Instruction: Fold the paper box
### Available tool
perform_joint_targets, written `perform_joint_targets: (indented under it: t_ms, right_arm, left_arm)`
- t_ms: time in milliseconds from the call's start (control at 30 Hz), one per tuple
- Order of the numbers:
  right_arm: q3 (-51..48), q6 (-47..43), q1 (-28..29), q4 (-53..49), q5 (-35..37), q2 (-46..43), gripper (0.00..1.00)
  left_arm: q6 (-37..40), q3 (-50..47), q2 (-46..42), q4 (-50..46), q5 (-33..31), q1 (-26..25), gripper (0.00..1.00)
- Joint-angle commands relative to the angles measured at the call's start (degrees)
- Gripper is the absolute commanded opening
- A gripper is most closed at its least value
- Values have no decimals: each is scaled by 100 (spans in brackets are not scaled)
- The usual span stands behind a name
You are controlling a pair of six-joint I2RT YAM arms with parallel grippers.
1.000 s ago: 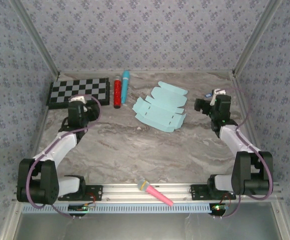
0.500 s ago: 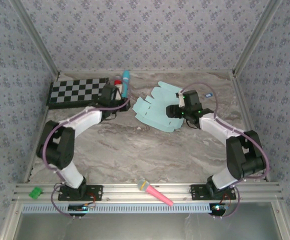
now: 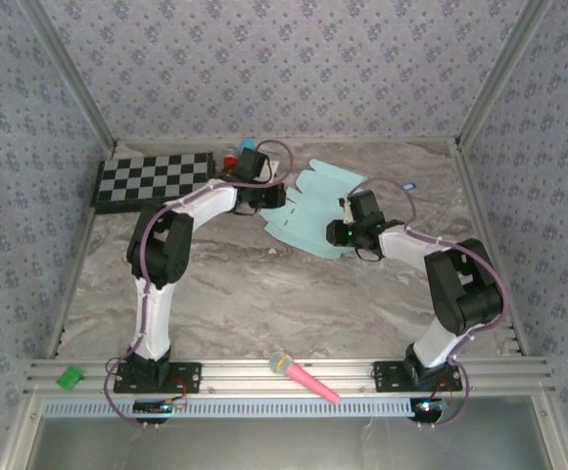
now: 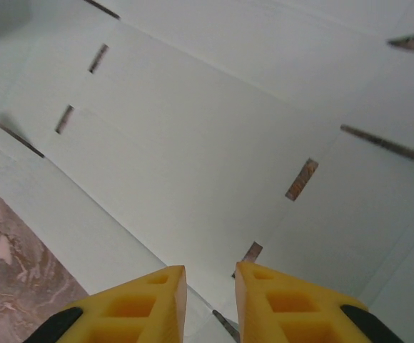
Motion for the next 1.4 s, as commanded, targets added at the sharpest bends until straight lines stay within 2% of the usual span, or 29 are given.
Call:
perform_joint_targets:
  t_ms: [0, 167, 367, 600, 833, 1033, 1200, 1367]
  right_arm:
    - [-104, 234, 37, 48, 55, 107, 25]
    - [-134, 325, 0, -105, 249, 231, 22]
    - [-245, 448, -62, -236, 513, 224, 20]
    - [-313, 455, -98, -434, 882, 155, 20]
    - [50, 119, -149, -795, 1303, 302, 20]
    - [461, -15, -141, -1184, 1618, 147, 22]
    - [642, -161, -86, -1493, 1672, -151, 25]
    - [481, -51, 18, -1565, 1519, -487, 27]
  left_arm:
    - [149, 293, 256, -361, -64, -16, 0]
    - [118, 205, 482, -396, -94, -96, 0]
    - [132, -264, 347, -488, -117, -248, 0]
    - [-65, -1242, -281, -420, -163, -546, 0]
    - [-486, -2178, -950, -7, -104, -1049, 1]
    - [-584, -2007, -1140, -114, 37, -1263, 4]
    - [-433, -1487, -1397, -414, -114, -1191, 18]
    - [-261, -791, -1225, -621, -115, -952, 24]
